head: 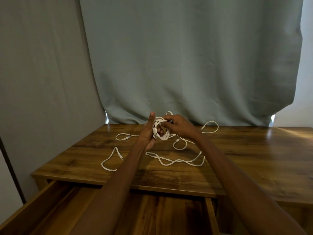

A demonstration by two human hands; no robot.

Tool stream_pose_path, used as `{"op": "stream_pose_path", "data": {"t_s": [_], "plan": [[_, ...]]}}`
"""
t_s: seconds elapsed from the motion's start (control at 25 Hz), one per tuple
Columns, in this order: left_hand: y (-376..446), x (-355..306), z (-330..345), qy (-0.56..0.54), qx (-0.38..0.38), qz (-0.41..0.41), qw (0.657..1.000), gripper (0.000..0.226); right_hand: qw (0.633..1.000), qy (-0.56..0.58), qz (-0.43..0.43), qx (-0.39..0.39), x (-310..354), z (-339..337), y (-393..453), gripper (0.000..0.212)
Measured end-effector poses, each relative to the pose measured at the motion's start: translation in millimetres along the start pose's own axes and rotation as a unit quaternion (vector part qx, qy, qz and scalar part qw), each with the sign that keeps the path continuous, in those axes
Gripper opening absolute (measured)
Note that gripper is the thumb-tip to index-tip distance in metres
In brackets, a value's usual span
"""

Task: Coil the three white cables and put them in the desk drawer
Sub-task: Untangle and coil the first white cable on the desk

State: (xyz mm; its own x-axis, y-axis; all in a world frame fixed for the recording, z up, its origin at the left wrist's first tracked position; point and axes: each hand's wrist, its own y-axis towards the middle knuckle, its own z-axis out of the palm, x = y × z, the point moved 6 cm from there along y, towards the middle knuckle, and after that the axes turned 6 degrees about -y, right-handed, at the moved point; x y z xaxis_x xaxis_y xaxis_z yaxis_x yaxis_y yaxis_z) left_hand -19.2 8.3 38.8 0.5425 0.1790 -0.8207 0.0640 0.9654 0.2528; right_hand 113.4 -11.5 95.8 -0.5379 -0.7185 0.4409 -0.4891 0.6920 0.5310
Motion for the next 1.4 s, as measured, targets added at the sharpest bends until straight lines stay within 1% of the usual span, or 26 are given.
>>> {"op": "stream_pose_path", "data": {"t_s": [0.04,0.16,0.2,0.24,0.28,0.36,0.44,0.48,0.6,0.72,0.84,0.92,0.96,1.04,1.08,1.12,1.2,1.28,1.32,1.36,1.4], "plan": [[-1.3,-2.7,-0.3,0.02,-0.018,0.02,0.999,0.082,1.0,-0.014,0.002,-0.016,-1.8,-0.7,0.7,0.026],[-6.6,-8.2,4.5,0.081,-0.023,0.039,0.996,0.088,0.996,-0.062,0.006,-0.065,-8.9,-6.4,2.3,0.027],[-11.2,-12.2,9.2,0.128,-0.034,0.059,0.989,0.085,0.993,-0.082,0.01,-0.079,-11.6,-9.2,2.1,0.027],[-12.6,-14.8,11.8,0.196,-0.044,0.08,0.976,0.078,0.991,-0.097,0.018,-0.094,-15.0,-11.2,1.9,0.028],[-14.0,-15.9,14.7,0.272,-0.047,0.098,0.956,0.07,0.988,-0.107,0.027,-0.109,-17.6,-12.8,1.2,0.028],[-15.4,-12.5,21.5,0.403,-0.019,0.136,0.905,0.063,0.981,-0.138,0.03,-0.134,-21.8,-11.8,0.8,0.028],[-12.7,-4.8,23.3,0.482,0.002,0.173,0.859,0.061,0.974,-0.174,0.027,-0.14,-25.7,-5.5,1.8,0.029],[-9.5,-1.6,21.2,0.498,0.008,0.192,0.846,0.058,0.973,-0.182,0.026,-0.141,-27.5,-2.6,1.7,0.029],[-19.3,-8.4,29.3,0.513,0.005,0.234,0.826,0.04,0.975,-0.163,0.024,-0.148,-30.1,-1.5,-2.5,0.03],[-21.3,-18.6,30.9,0.494,-0.001,0.272,0.826,0.033,0.986,-0.064,0.015,-0.155,-26.7,-5.8,-9.6,0.031],[-25.2,-24.6,33.5,0.468,0.003,0.305,0.829,0.032,0.991,0.065,0.033,-0.114,-31.3,-3.4,-15.7,0.039],[-27.8,-27.1,37.2,0.483,0.008,0.319,0.815,0.031,0.987,0.113,0.063,-0.091,-41.4,-0.9,-21.2,0.046],[-27.5,-27.5,38.5,0.495,0.015,0.326,0.805,0.03,0.985,0.121,0.073,-0.101,-46.1,-2.0,-24.9,0.047],[-24.6,-23.6,38.6,0.516,0.039,0.334,0.787,0.029,0.98,0.077,0.068,-0.169,-53.7,-12.0,-30.9,0.043],[-22.6,-19.6,37.6,0.53,0.05,0.333,0.778,0.029,0.978,0.027,0.063,-0.196,-55.4,-18.6,-32.8,0.042],[-21.5,-16.1,35.6,0.542,0.055,0.331,0.771,0.03,0.977,-0.028,0.056,-0.205,-57.0,-22.3,-33.4,0.04],[-18.6,-11.4,27.8,0.553,0.054,0.321,0.767,0.031,0.977,-0.112,0.024,-0.181,-59.2,-23.6,-32.8,0.039],[-15.9,-12.4,20.0,0.552,0.047,0.315,0.77,0.032,0.971,-0.206,0.008,-0.122,-63.2,-23.3,-32.2,0.042],[-15.0,-13.5,17.4,0.554,0.05,0.311,0.77,0.032,0.955,-0.283,0.022,-0.09,-63.7,-24.4,-33.1,0.041],[-15.4,-14.4,17.2,0.554,0.058,0.309,0.77,0.033,0.927,-0.366,0.042,-0.066,-65.0,-25.1,-34.2,0.038],[-16.0,-13.7,18.1,0.553,0.069,0.303,0.774,0.033,0.902,-0.424,0.06,-0.058,-64.3,-26.5,-35.4,0.032]]}}
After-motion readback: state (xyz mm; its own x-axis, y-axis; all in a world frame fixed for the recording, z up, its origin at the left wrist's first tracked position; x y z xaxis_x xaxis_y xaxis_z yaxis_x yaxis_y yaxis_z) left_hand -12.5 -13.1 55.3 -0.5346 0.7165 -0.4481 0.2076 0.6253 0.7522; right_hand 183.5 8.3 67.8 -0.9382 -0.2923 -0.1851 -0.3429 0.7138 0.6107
